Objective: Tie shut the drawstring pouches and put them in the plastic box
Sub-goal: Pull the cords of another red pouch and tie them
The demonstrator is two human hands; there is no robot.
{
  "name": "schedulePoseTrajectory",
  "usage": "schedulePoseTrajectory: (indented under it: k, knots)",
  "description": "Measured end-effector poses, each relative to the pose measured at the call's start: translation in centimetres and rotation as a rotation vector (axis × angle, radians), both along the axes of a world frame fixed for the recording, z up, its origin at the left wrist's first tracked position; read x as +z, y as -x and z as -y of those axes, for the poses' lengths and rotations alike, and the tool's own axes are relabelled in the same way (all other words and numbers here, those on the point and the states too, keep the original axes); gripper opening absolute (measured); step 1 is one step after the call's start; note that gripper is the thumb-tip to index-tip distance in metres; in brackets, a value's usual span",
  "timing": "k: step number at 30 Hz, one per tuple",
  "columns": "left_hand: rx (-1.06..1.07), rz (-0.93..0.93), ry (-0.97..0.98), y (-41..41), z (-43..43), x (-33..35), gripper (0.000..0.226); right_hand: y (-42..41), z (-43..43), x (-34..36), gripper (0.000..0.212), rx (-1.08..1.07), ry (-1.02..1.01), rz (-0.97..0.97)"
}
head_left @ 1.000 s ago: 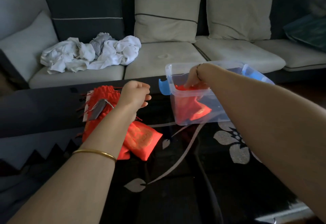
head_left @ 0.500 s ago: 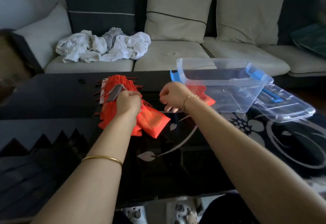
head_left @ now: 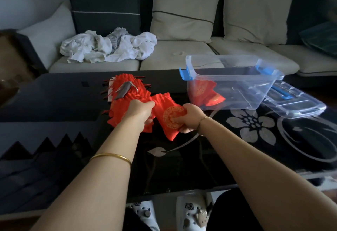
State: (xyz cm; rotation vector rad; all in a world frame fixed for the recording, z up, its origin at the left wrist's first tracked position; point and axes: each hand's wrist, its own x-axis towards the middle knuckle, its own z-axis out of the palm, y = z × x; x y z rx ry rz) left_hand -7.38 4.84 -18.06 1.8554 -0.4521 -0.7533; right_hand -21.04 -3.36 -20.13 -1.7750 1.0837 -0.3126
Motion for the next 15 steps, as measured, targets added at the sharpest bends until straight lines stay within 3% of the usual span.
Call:
schedulePoseTrajectory:
  k: [4, 5, 9, 13, 15]
  knots:
    - [-0.155, -0.105, 0.103, 1.3, 0.3, 0.4, 0.055, 3.4, -1.0, 1.2, 0.025, 0.025, 0.042, 0.074]
    - [-0.192, -0.101, 0.142, 1.8, 0.5, 0.5, 0.053, 4.1, -1.3, 1.6, 0.026, 0.032, 0.066, 0.074]
    - [-0.371, 0.045, 0.216, 3.5, 0.9, 1.5, 0.009, 5.9, -2.0, 2.5, 0.026, 0.044, 0.093, 0.045]
    - [-0.495, 0.165, 0.224, 3.9, 1.0, 1.6, 0.017, 6.7, -0.8, 2.2, 0.031, -0.082, 0.158, -0.127]
    - [-0.547, 0.207, 0.212, 3.9, 0.8, 1.6, 0.017, 7.2, -0.3, 2.3, 0.040, -0.181, 0.203, -0.066]
